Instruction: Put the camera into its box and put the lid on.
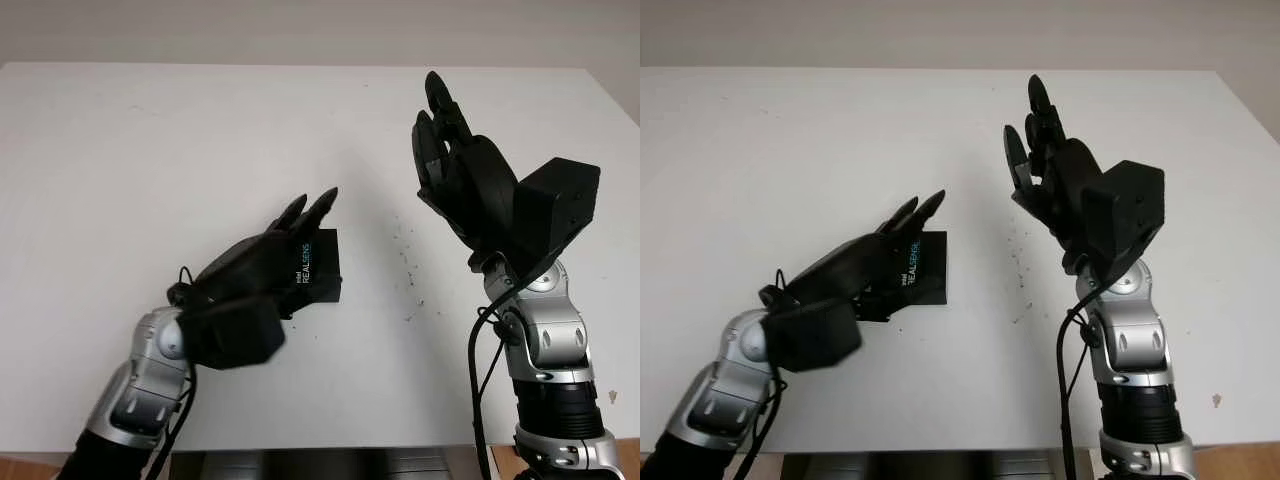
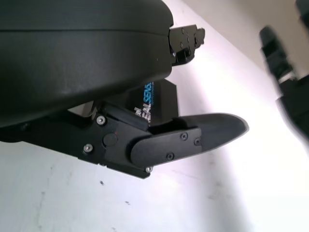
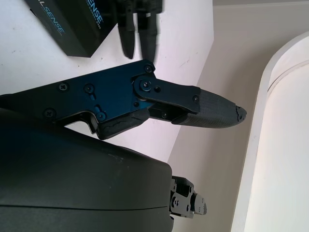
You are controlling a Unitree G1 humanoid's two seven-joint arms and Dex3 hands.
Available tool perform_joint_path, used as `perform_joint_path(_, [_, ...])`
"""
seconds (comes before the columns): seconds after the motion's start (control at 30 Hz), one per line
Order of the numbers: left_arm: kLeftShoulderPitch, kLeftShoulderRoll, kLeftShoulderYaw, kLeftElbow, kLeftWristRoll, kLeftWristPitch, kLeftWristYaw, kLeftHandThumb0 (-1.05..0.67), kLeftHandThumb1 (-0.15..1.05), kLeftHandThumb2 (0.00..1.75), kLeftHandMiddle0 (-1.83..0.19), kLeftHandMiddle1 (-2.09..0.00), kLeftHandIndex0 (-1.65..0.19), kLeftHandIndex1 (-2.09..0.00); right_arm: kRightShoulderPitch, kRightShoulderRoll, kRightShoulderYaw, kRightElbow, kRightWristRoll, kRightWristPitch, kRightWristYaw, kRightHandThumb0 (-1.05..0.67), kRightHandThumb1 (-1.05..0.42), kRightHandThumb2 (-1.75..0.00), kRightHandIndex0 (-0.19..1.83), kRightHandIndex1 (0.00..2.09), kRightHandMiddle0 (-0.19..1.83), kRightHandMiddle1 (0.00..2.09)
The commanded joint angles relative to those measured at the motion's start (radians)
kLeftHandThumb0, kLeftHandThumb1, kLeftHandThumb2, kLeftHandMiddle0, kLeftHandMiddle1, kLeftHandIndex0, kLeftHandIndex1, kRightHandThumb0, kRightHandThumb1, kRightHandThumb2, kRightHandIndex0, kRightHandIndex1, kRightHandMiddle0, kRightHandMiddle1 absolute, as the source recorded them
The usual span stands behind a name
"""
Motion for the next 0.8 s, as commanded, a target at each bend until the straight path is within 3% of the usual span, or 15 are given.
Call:
perform_joint_path(0.0, [-0.018, 0.0, 0.044, 0.012, -0.088, 0.027, -0.026, -0.8, 1.05, 0.61, 0.19, 0.0, 0.19, 0.0, 0.002, -0.01, 0.0, -0.003, -0.006, -0.016, 0.005, -0.74, -1.05, -0.63, -0.17, 0.05, -0.18, 0.05])
perform_joint_path(0.2, [-0.055, 0.022, 0.099, 0.055, -0.244, 0.033, -0.073, -0.82, 1.05, 0.62, 0.19, 0.0, 0.19, 0.0, 0.002, -0.006, -0.006, -0.01, -0.001, -0.003, 0.007, -0.75, -1.05, -0.61, -0.17, 0.05, -0.17, 0.05])
perform_joint_path(0.27, [-0.068, 0.004, 0.151, 0.056, -0.318, 0.065, -0.05, -0.84, 1.05, 0.61, 0.19, 0.0, 0.19, 0.0, 0.001, -0.005, -0.008, -0.011, 0.0, -0.002, 0.006, -0.75, -1.05, -0.61, -0.17, 0.05, -0.17, 0.05])
perform_joint_path(0.53, [-0.15, -0.132, 0.33, 0.089, -0.521, 0.026, 0.181, -0.79, 1.05, 0.6, 0.19, 0.0, 0.19, 0.0, -0.004, -0.003, -0.003, 0.0, -0.003, -0.017, 0.003, -0.73, -1.05, -0.63, -0.18, 0.05, -0.19, 0.04])
perform_joint_path(0.77, [-0.257, -0.161, 0.371, 0.23, -0.497, -0.064, 0.324, -0.83, 1.05, 0.66, 0.19, 0.0, 0.19, 0.0, 0.021, 0.021, 0.039, 0.019, -0.058, -0.027, -0.038, -0.75, -1.05, -0.64, -0.19, 0.01, -0.19, 0.03])
